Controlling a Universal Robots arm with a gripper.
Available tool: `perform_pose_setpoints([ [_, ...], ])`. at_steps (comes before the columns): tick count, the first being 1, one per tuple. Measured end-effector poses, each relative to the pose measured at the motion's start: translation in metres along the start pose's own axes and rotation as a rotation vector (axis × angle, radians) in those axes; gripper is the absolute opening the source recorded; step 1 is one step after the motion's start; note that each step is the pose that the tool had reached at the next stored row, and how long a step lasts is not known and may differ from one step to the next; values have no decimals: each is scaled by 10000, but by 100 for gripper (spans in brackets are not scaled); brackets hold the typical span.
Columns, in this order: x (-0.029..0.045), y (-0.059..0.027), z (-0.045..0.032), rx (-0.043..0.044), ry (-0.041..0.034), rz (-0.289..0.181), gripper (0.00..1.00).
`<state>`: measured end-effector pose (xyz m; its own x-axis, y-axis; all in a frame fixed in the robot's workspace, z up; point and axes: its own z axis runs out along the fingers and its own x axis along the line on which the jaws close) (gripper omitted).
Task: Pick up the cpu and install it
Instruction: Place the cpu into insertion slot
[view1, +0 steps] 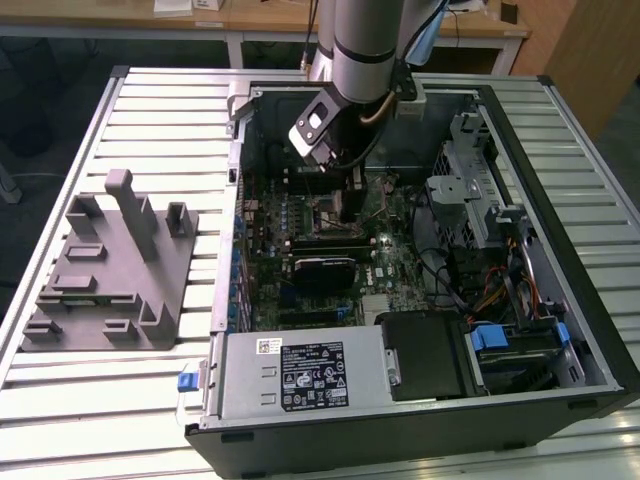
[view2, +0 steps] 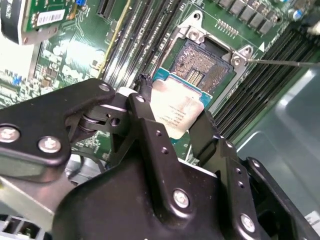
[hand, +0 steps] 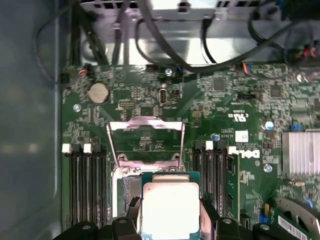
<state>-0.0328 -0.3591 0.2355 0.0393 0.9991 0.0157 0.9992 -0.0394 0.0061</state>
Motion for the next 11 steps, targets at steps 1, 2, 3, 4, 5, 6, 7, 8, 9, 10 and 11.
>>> perform_pose_setpoints([
  [1, 8, -1, 1, -4, -41, 25, 54],
  [2, 19, -1, 1, -7, -113, 25, 54],
  [3, 33, -2, 2, -10, -200, 22, 54],
  [4, 44, -4, 4, -13, -292, 22, 54],
  [5, 52, -8, 6, -16, -387, 17, 54],
  [6, 53, -10, 9, -20, -438, -16, 54],
  [7, 53, -11, 11, -21, -453, -110, 54],
  [8, 53, -11, 13, -22, -454, -256, 54],
  [9, 52, -11, 15, -23, -454, -433, 54],
  [10, 53, -11, 18, -24, -453, -613, 54],
  [11, 53, -11, 21, -26, -450, -792, 54],
])
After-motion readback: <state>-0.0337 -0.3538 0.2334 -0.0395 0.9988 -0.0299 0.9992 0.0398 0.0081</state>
